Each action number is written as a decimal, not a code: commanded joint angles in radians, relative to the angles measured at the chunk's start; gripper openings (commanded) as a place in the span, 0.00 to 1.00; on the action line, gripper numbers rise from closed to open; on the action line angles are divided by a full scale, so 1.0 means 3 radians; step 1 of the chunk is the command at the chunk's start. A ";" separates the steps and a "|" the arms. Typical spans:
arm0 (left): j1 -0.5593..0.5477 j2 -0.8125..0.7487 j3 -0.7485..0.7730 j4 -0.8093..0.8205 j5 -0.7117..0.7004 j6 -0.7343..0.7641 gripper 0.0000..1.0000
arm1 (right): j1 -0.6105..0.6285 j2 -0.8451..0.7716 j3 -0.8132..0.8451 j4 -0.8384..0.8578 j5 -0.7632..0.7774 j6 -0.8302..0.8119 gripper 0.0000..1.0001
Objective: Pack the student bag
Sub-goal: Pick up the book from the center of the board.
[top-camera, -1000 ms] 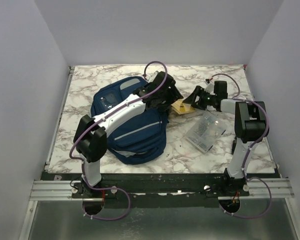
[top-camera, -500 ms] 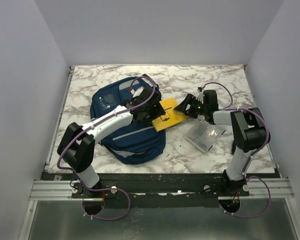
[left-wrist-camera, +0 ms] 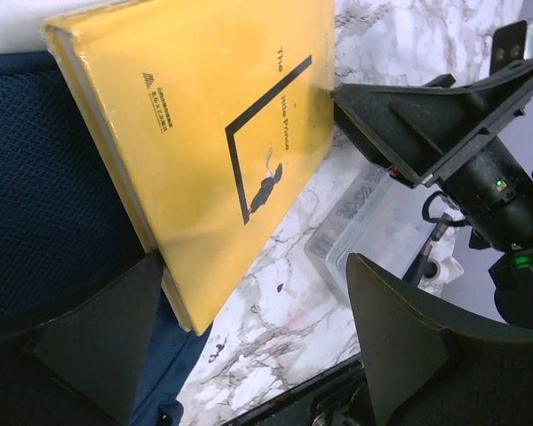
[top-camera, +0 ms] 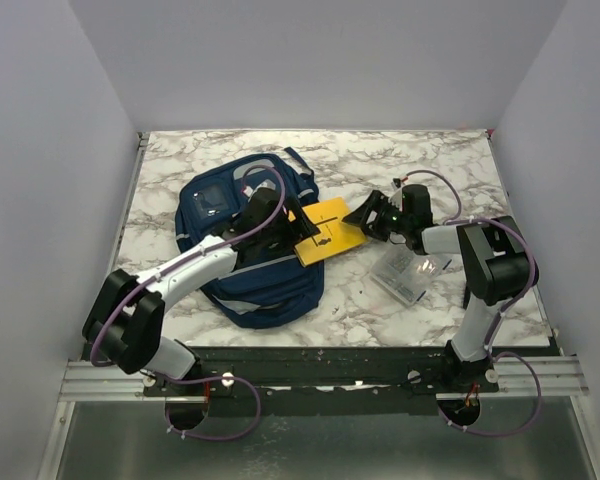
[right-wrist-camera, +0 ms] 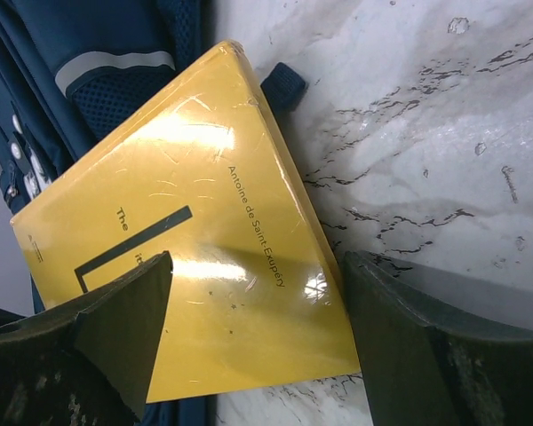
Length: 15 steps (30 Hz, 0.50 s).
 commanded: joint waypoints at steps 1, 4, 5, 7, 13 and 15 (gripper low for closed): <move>0.0003 -0.0170 -0.0145 0.0408 0.0061 0.0312 0.86 | 0.0172 0.0080 -0.0092 -0.0071 -0.0404 0.0045 0.80; 0.0005 -0.0364 -0.0241 0.0379 -0.0099 0.0439 0.87 | 0.0172 0.0132 -0.0023 -0.0160 -0.0450 -0.0020 0.80; 0.0020 -0.0420 -0.0267 0.0340 -0.0116 0.0442 0.87 | 0.0167 0.0129 -0.0025 -0.0172 -0.0441 -0.0039 0.80; 0.0036 -0.0541 -0.0361 0.0312 -0.0255 0.0442 0.87 | 0.0172 0.0127 -0.0057 -0.0134 -0.0429 -0.0049 0.80; 0.0093 -0.0716 -0.0511 0.0290 -0.0390 0.0347 0.91 | 0.0165 0.0137 -0.0048 -0.0166 -0.0436 -0.0087 0.80; 0.0114 -0.0725 -0.0494 0.0202 -0.0407 0.0377 0.93 | 0.0168 0.0149 -0.0054 -0.0133 -0.0475 -0.0063 0.80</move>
